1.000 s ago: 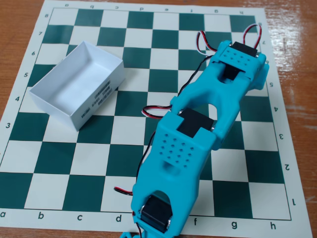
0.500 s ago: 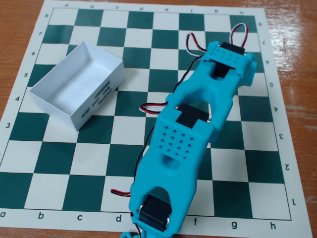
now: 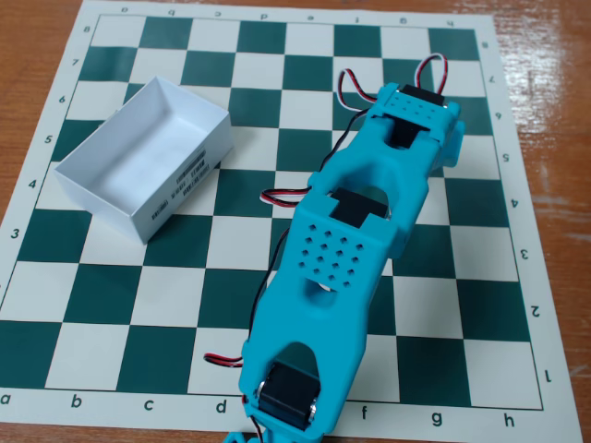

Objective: Grab the toy horse and put it in the box.

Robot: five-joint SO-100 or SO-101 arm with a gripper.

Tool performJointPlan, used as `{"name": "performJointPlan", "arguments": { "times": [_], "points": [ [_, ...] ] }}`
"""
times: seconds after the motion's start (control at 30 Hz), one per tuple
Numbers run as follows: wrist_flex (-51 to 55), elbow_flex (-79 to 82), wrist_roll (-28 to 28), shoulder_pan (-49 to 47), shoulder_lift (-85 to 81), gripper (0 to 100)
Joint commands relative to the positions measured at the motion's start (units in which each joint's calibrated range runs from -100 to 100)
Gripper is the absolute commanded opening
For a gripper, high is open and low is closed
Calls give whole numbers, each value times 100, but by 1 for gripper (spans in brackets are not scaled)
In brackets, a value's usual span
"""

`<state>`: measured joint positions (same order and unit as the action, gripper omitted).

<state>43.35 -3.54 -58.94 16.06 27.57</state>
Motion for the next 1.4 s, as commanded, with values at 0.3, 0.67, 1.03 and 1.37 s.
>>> {"name": "performJointPlan", "arguments": {
  "times": [0.3,0.67,1.03,1.37],
  "points": [
    [-256,495,21,116,-280,0],
    [-182,1414,133,-720,-2014,0],
    [184,1332,363,-2206,-3342,0],
    [1529,631,939,-3477,-3634,0]
  ]
}}
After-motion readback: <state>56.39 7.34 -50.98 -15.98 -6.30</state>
